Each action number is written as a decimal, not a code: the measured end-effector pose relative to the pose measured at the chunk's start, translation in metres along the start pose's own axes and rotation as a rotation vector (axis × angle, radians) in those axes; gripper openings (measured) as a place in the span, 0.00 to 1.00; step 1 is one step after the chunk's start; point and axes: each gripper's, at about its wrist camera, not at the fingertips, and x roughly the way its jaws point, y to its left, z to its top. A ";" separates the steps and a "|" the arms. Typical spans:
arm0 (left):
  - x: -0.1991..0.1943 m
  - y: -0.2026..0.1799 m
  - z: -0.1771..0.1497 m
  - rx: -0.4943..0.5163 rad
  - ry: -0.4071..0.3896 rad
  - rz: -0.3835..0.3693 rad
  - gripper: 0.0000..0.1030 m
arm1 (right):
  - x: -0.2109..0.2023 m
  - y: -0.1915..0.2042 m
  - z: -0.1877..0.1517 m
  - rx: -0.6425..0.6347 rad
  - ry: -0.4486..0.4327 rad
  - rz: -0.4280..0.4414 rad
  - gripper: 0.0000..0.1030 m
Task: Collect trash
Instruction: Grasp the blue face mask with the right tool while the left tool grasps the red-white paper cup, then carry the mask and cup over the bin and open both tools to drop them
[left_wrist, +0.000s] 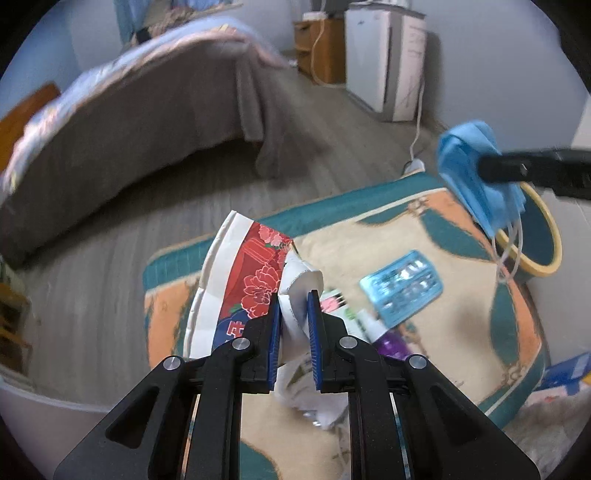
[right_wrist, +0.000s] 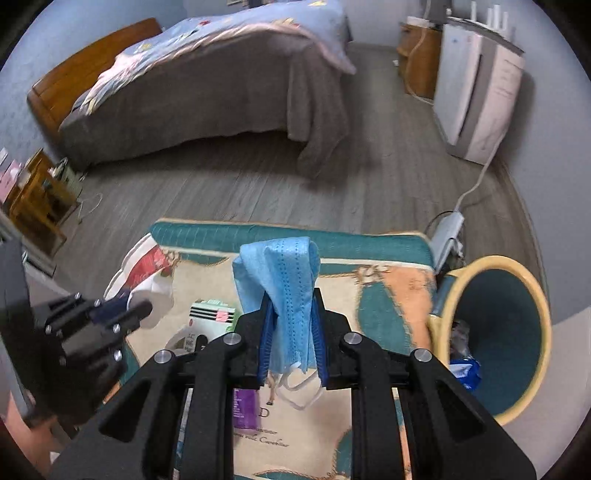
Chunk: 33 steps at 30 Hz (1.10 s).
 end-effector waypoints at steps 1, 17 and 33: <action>-0.004 -0.006 0.001 0.007 -0.012 -0.006 0.15 | -0.004 -0.004 0.000 0.014 -0.007 -0.001 0.18; -0.024 -0.093 0.012 0.090 -0.040 -0.061 0.15 | -0.029 -0.070 -0.002 0.128 -0.034 -0.039 0.18; -0.005 -0.194 0.033 0.192 -0.027 -0.206 0.15 | -0.020 -0.181 -0.021 0.158 -0.006 -0.150 0.18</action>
